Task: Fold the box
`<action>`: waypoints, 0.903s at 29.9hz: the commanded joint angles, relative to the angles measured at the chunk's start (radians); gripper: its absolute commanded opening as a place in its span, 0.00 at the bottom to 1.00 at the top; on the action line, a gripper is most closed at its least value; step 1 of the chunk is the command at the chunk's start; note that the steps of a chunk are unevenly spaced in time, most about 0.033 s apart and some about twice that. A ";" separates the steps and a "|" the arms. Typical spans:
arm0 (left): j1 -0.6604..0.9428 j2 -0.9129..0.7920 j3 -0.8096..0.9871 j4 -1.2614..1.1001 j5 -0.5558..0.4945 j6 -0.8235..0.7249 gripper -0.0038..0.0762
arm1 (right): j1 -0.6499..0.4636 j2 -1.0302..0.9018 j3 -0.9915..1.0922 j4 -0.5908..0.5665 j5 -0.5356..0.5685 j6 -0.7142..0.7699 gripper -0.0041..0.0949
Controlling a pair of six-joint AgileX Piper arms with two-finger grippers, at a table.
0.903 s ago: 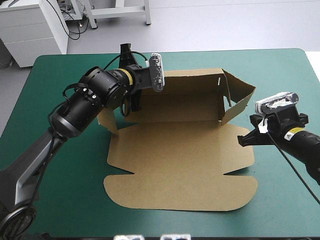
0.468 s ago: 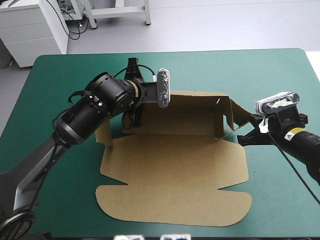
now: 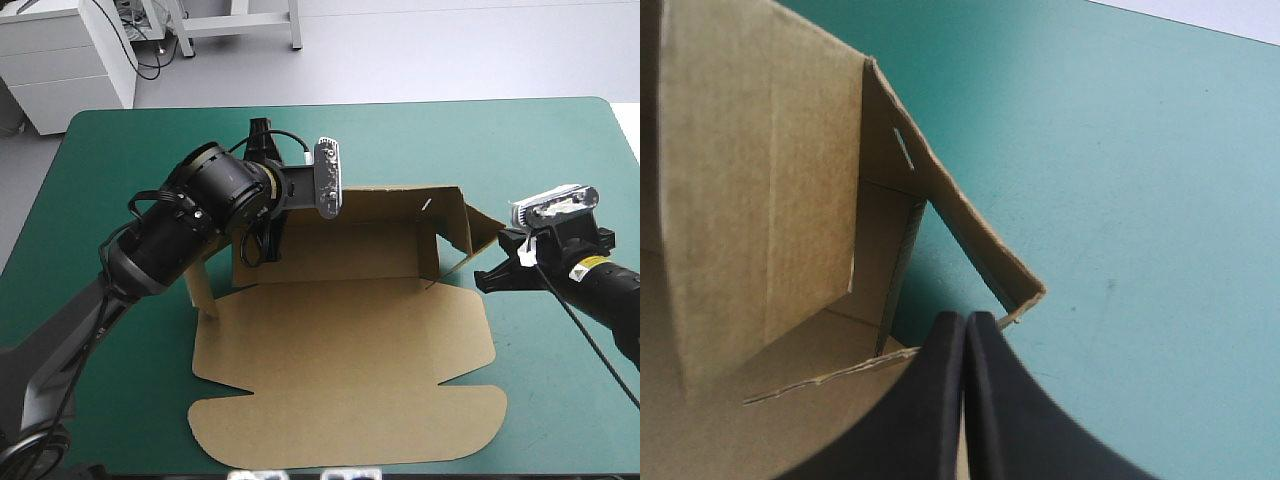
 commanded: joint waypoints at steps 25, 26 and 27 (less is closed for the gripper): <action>-0.007 -0.030 0.268 0.163 -0.328 -0.001 0.04 | -0.004 -0.011 -0.029 0.021 -0.062 0.001 0.03; -0.007 -0.030 0.280 0.177 -0.351 -0.001 0.04 | -0.004 -0.011 -0.029 0.021 -0.062 0.001 0.03; -0.007 -0.030 0.298 0.196 -0.375 -0.001 0.04 | -0.004 -0.011 -0.029 0.021 -0.062 0.001 0.03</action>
